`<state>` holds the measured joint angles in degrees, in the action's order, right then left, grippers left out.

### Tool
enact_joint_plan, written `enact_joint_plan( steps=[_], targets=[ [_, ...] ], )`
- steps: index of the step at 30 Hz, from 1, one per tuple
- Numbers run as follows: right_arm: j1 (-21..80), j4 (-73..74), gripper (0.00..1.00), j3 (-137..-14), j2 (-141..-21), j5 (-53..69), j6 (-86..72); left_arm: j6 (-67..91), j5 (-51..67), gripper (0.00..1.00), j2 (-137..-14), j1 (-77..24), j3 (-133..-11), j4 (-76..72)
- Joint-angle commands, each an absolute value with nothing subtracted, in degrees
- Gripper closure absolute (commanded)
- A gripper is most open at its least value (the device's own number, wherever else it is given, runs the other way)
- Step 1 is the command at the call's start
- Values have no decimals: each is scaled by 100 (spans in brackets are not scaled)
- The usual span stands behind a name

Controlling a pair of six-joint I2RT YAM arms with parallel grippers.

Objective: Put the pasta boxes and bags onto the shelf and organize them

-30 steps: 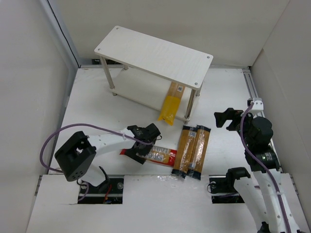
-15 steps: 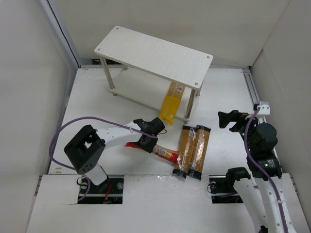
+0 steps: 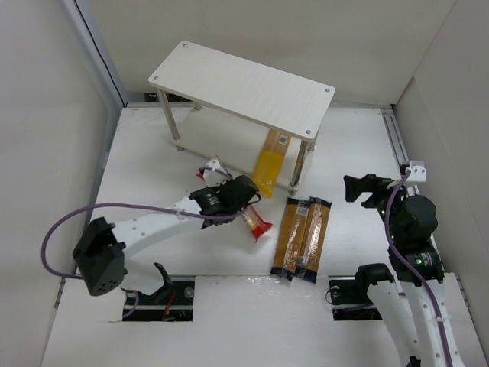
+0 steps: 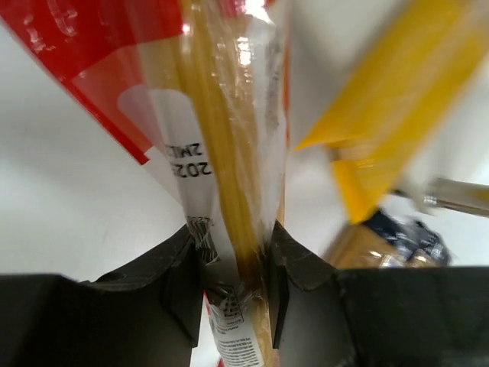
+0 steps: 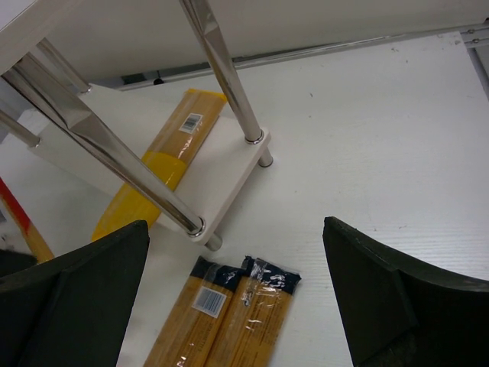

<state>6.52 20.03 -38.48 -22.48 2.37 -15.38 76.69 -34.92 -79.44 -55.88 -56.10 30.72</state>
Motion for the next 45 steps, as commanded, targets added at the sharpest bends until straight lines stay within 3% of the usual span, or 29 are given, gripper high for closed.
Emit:
enact_joint_plan(
  steps=[1, 6, 15, 23, 31, 38, 45],
  targets=[
    [721, 1688, 0, -3858, -2163, 211, -1600, 4774, -4448, 100, -7138, -5257, -5591, 1050],
    [721, 1688, 0, -3858, -2223, 158, -1600, 2816, -3588, 100, -6926, -4502, -5379, -630],
    [721, 1688, 0, -3858, -2224, 44, -1600, 1671, -987, 100, -7269, -3016, -5739, -1283],
    [721, 1740, 0, -3911, -2171, -9, -1600, 2030, 1052, 100, -8006, -1961, -6248, -1432],
    [721, 1740, 0, -3911, -2118, -62, -1600, 1915, 1704, 100, -9095, -1635, -7286, -1380],
    [721, 1740, 0, -3911, -2066, -114, -1600, 2558, 3049, 100, -9807, -1099, -7619, -1995],
    [721, 1740, 0, -3911, -1960, -176, -1600, 2435, 3410, 100, -10844, -1151, -8875, -1390]
  ],
)
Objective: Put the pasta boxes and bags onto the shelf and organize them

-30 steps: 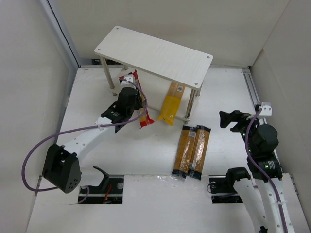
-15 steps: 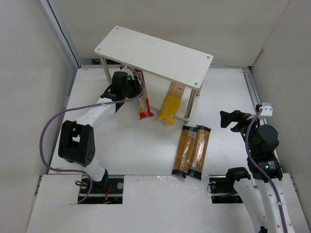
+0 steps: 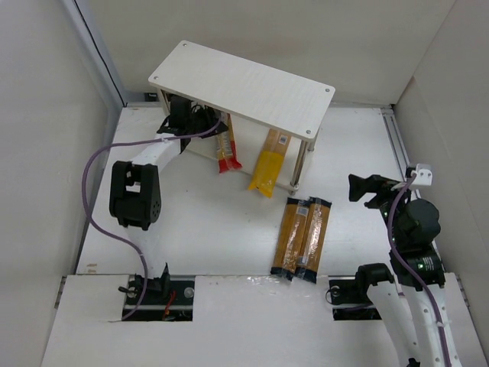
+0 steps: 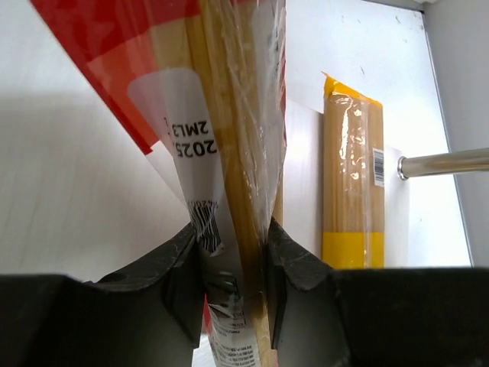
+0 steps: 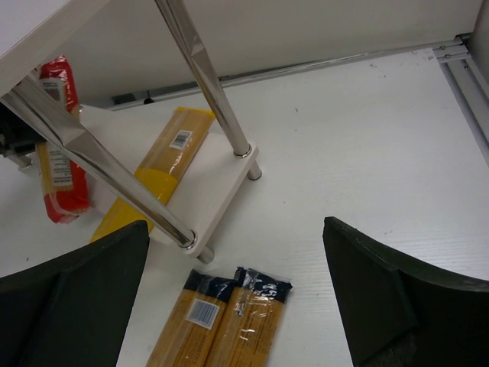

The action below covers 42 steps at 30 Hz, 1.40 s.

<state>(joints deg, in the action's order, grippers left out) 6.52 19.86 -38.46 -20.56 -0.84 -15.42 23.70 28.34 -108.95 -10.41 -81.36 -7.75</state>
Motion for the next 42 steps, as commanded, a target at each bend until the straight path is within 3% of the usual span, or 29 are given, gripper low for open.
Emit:
enact_joint_plan(
  steps=[1, 3, 7, 10, 11, 22, 28, 35, 42],
  targets=[
    [721, 1740, 0, -3911, -1960, -176, -1600, 2435, 3410, 100, -10924, -1204, -8990, -1302],
    [721, 1740, 0, -3911, -1960, -229, -1600, 2277, 3410, 100, -11126, -1256, -9166, -1022],
    [721, 1793, 0, -3911, -1907, -229, -1600, 2065, 3261, 86, -11197, -1371, -9316, -721],
    [721, 1793, 0, -3911, -1907, -281, -1600, 1996, 3042, 35, -11075, -1371, -9246, -607],
    [721, 1793, 0, -3911, -1907, -281, -1600, 1995, 2911, 0, -11074, -1371, -9185, -519],
    [721, 1793, 0, -3858, -1907, -281, -1661, 1819, 2716, 0, -9951, -1432, -8149, -281],
    [721, 2144, 0, -3911, -2223, -580, -1836, 2091, 1330, 0, -8467, -2073, -6848, -18],
    [721, 2145, 0, -3973, -2426, -535, -1837, 2522, -148, 0, -7201, -3566, -5679, 782],
    [721, 2145, 0, -3920, -2478, -642, -1837, 2769, -176, 0, -7152, -5517, -5238, 782]
  ],
)
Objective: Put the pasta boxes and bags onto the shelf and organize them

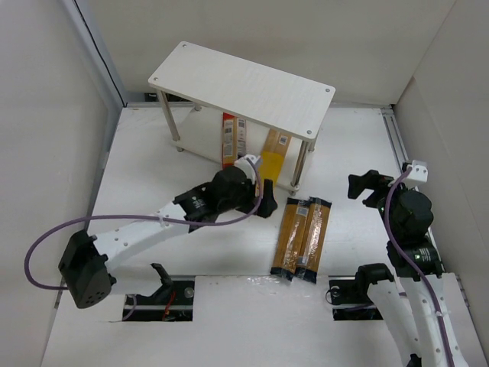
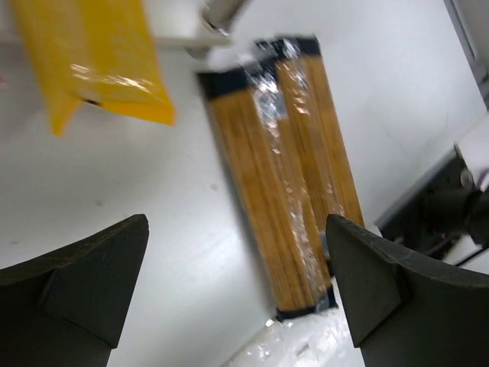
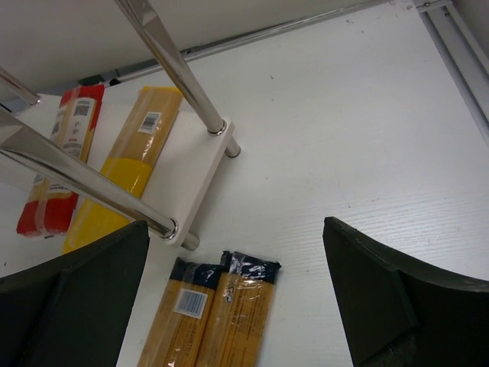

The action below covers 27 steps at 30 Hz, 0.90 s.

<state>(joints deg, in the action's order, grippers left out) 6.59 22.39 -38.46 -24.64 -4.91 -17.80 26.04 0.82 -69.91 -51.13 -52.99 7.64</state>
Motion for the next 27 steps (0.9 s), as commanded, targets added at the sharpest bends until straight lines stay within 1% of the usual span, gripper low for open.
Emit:
enact_joint_plan(
  steps=[1, 6, 7, 9, 14, 18, 22, 26, 27],
  targets=[
    [721, 2092, 0, -3920, -2479, -642, -1837, 2847, -350, 0, -7293, -5868, -5308, 782],
    [721, 2092, 0, -3867, -2479, -642, -1837, 2997, -203, 0, -8400, -6529, -5659, 782],
    [721, 2092, 0, -3867, -2479, -642, -1837, 2997, -376, 0, -8768, -6626, -5869, 869],
    [721, 2092, 0, -3867, -2479, -642, -1837, 3050, -632, 0, -9060, -6881, -6055, 1010],
    [721, 2039, 0, -3867, -2479, -527, -1784, 2927, -308, 0, -9649, -6961, -6214, 756],
    [721, 2039, 0, -3867, -2479, -475, -1784, 2927, -308, 0, -9791, -6961, -6284, 624],
    [721, 2039, 0, -3814, -2479, -475, -1784, 2927, -255, 0, -10256, -6961, -6547, 624],
    [721, 2039, 0, -3814, -2479, -475, -1784, 2979, -623, 0, -10704, -6961, -6837, 957],
    [721, 2039, 0, -3814, -2479, -475, -1784, 2979, -624, 2, -10705, -6961, -6838, 1010]
  ],
)
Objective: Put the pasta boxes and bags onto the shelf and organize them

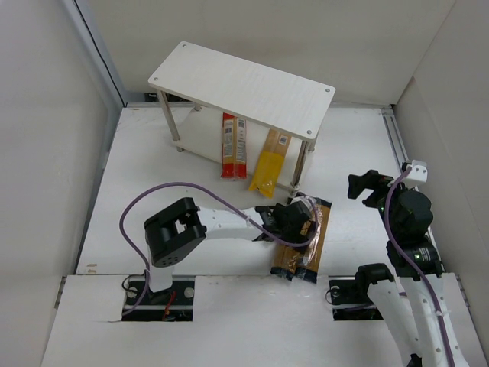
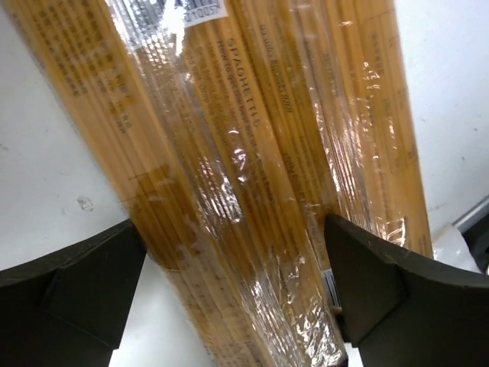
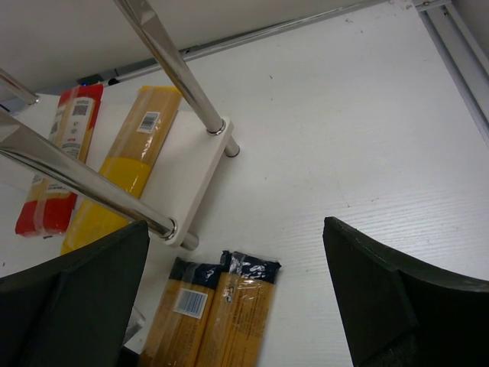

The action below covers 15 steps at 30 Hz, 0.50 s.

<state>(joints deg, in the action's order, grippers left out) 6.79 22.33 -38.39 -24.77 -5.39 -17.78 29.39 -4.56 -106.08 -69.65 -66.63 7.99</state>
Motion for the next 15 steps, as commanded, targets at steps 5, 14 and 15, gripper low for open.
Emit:
enact_joint_plan(
  steps=[5, 14, 15],
  targets=[
    [721, 2039, 0, -3814, -2479, -475, -1784, 3129, -878, 35, -10723, -6961, -6619, 1063],
    [721, 1986, 0, -3814, -2373, -475, -1784, 3322, -1301, 37, -11293, -6961, -6776, 1599],
    [721, 1986, 0, -3814, -2373, -475, -1784, 3253, -1301, 35, -11442, -6961, -6855, 1600]
  ],
)
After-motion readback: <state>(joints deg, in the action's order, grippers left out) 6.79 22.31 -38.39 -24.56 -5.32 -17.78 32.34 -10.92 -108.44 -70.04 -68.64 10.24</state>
